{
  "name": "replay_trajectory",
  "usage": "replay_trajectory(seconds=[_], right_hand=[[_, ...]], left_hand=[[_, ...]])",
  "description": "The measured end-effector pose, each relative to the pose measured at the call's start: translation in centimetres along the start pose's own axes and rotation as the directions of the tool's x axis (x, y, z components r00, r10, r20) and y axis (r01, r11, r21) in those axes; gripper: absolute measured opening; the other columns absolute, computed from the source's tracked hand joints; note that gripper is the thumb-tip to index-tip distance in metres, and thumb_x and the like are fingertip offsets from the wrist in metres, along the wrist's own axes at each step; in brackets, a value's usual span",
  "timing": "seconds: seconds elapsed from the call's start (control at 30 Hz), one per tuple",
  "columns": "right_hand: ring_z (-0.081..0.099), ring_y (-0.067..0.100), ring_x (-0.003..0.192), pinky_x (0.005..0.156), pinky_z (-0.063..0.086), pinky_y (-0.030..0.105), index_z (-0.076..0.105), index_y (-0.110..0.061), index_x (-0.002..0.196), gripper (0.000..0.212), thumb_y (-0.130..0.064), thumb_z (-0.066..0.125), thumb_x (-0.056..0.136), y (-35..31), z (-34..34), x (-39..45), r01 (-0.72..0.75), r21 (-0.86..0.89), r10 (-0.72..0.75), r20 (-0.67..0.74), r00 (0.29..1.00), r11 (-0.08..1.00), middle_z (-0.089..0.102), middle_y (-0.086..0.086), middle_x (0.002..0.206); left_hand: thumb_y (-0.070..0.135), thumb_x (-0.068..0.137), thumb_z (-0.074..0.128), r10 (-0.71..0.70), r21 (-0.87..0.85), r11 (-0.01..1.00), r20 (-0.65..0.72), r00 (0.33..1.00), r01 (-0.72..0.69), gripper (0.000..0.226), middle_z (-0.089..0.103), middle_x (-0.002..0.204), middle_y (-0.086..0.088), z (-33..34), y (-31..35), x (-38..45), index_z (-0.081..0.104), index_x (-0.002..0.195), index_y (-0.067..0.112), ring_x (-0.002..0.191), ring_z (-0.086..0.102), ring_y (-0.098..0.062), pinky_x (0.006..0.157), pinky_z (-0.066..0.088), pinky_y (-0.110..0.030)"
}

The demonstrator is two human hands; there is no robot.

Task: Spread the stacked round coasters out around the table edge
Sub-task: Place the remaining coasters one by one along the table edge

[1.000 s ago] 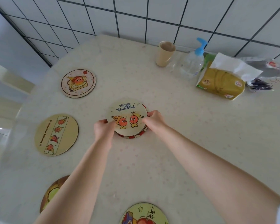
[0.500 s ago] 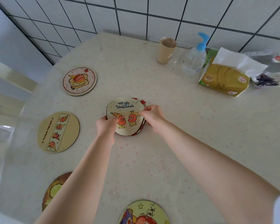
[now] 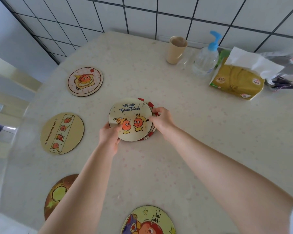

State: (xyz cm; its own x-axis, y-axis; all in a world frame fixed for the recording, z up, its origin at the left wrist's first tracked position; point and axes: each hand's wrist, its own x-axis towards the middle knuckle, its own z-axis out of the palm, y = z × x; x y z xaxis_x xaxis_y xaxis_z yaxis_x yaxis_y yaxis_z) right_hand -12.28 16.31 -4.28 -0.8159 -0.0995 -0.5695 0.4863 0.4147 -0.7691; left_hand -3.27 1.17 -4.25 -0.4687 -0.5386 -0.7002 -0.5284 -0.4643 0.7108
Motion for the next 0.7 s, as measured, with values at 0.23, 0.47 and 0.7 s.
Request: replay_trajectory(seconds=[0.23, 0.47, 0.7], right_hand=[[0.063, 0.026, 0.093, 0.081, 0.052, 0.039, 0.058, -0.018, 0.096, 0.014, -0.020, 0.060, 0.082, 0.3, -1.1, -0.2, -0.020, -0.014, 0.020, -0.014, 1.000, 1.000, 0.064, 0.003, 0.098], [0.055, 0.021, 0.075, 0.069, 0.047, 0.037, 0.056, -0.017, 0.081, 0.006, -0.014, 0.060, 0.079, 5.9, -8.4, -4.8, -0.009, 0.020, 0.009, 0.016, 1.000, 1.000, 0.061, 0.005, 0.083], [0.054, 0.018, 0.070, 0.070, 0.048, 0.038, 0.055, -0.019, 0.079, 0.008, -0.015, 0.062, 0.081, 16.4, -21.2, -12.7, -0.007, 0.050, 0.006, 0.014, 1.000, 0.999, 0.060, 0.000, 0.076]], left_hand=[[0.003, 0.084, 0.066, 0.051, 0.015, 0.999, 0.023, 0.998, -0.051, 0.019, 0.072, 0.103, -0.004, 0.0, -0.2, -0.7, 0.066, 0.094, 0.020, 0.096, 0.067, -0.021, 0.086, 0.054, -0.036], [0.009, 0.081, 0.071, 0.094, 0.088, 0.991, 0.044, 0.995, -0.097, 0.019, 0.071, 0.096, -0.001, 2.7, -5.9, -7.2, 0.061, 0.087, 0.024, 0.090, 0.067, -0.019, 0.084, 0.055, -0.039], [0.009, 0.083, 0.067, 0.081, 0.086, 0.993, 0.045, 0.996, -0.085, 0.024, 0.072, 0.094, 0.004, 9.7, -17.2, -18.4, 0.059, 0.092, 0.029, 0.091, 0.068, -0.020, 0.078, 0.055, -0.041]])
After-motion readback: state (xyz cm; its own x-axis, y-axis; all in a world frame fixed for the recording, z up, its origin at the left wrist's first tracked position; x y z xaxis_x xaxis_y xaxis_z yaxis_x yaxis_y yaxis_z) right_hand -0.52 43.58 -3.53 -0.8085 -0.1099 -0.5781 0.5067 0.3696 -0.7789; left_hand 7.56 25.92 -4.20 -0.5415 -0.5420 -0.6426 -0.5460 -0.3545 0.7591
